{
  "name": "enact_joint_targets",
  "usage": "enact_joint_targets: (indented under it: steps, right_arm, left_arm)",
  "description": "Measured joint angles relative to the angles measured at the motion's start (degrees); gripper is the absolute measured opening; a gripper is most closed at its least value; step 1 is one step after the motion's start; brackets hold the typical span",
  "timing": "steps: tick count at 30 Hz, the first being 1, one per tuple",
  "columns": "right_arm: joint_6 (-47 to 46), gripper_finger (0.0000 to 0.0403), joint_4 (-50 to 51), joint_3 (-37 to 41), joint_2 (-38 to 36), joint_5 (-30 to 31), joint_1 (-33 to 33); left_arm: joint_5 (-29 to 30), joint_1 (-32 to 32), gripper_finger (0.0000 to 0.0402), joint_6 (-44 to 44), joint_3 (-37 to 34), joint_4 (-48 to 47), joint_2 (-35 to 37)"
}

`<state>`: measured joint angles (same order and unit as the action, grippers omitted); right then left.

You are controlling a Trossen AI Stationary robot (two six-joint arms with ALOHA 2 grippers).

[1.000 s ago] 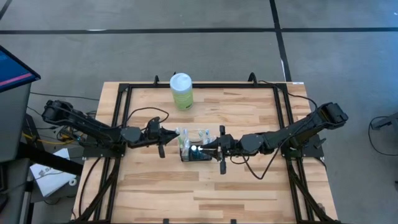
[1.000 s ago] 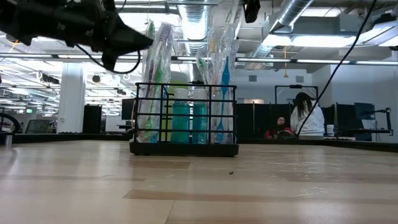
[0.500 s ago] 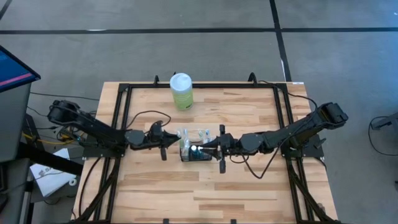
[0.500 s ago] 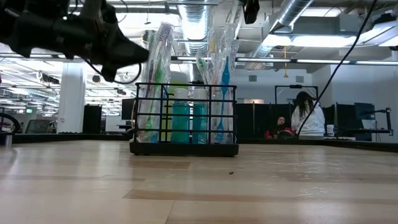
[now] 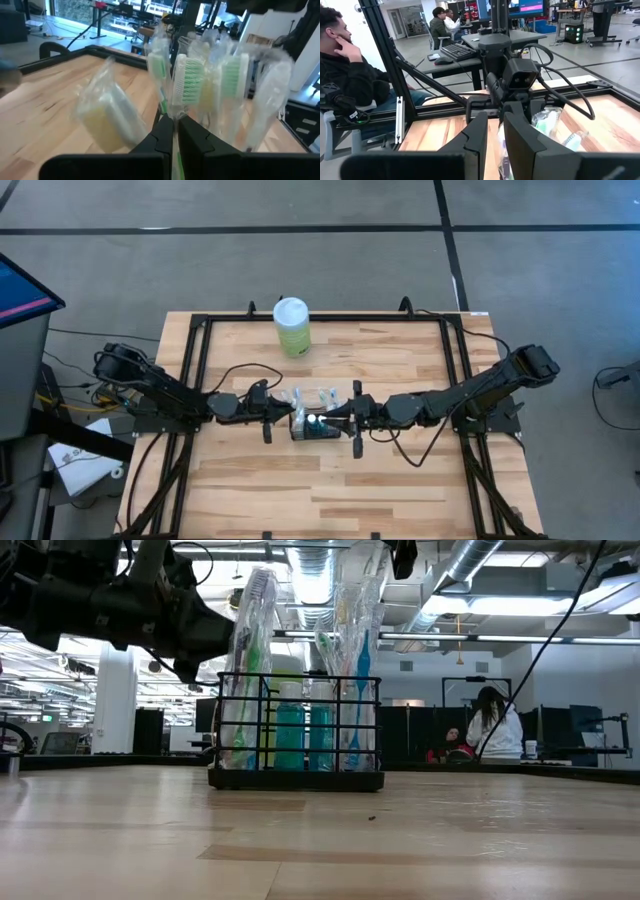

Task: Pick & Place toothbrushing station
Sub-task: Put the green toothbrush into the wire organizer

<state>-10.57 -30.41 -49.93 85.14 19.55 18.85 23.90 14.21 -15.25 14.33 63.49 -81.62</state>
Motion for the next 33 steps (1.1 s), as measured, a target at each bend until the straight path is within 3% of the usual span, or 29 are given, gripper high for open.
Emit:
enact_joint_targets:
  steps: [11,33]
  right_arm:
    - [0.0,0.0056,0.0,0.0,0.0,0.0,0.0]
    - [0.5,0.0056,1.5,0.0,0.0,0.0,0.0]
  left_arm:
    - [0.1,0.4,0.0010,-0.1,0.1,-0.2,-1.5]
    - [1.1,0.4,0.0079,-0.1,-0.4,-1.7,0.3]
